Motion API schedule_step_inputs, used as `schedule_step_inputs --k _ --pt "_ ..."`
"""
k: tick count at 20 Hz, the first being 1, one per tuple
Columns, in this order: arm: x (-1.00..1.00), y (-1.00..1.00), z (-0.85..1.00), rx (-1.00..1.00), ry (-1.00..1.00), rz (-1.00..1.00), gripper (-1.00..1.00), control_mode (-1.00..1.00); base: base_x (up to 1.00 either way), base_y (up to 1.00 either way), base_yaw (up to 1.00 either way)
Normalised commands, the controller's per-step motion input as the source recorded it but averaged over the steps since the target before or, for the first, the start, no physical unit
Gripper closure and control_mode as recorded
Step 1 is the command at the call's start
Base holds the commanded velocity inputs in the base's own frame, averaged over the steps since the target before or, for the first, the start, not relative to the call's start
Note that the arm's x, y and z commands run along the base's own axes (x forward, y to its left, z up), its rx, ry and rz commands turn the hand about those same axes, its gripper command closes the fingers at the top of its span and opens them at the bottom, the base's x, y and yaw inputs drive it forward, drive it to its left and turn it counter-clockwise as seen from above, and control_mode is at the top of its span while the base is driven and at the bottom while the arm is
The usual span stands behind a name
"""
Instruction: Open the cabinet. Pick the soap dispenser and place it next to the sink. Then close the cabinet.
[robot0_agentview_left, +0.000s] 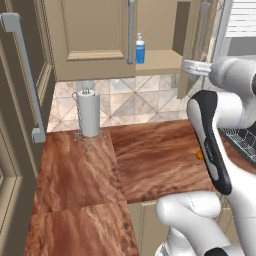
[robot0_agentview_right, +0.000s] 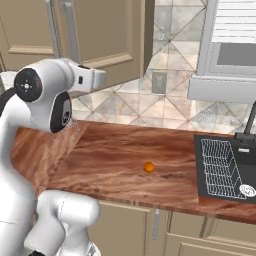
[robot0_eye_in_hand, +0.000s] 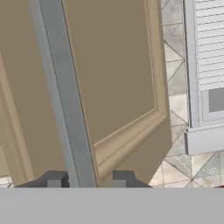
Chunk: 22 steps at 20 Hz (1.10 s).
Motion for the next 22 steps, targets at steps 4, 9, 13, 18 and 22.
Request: schedule_step_inputs --k 4,9,13,18,22 --pt "-0.60 -0.85 0.00 0.00 0.00 0.00 1.00 -1.00 0.00 0.00 0.00" --pt "-0.33 -0.69 0.00 0.00 0.00 0.00 1.00 -1.00 0.00 0.00 0.00" --pt "0.00 0.00 0.00 0.00 0.00 0.00 -1.00 -1.00 0.00 0.00 0.00" --pt "-0.15 0.00 0.00 0.00 0.00 0.04 -1.00 -1.00 0.00 0.00 0.00" --pt "-0.84 0.16 0.06 0.00 -0.01 0.14 -1.00 -1.00 0.00 0.00 0.00"
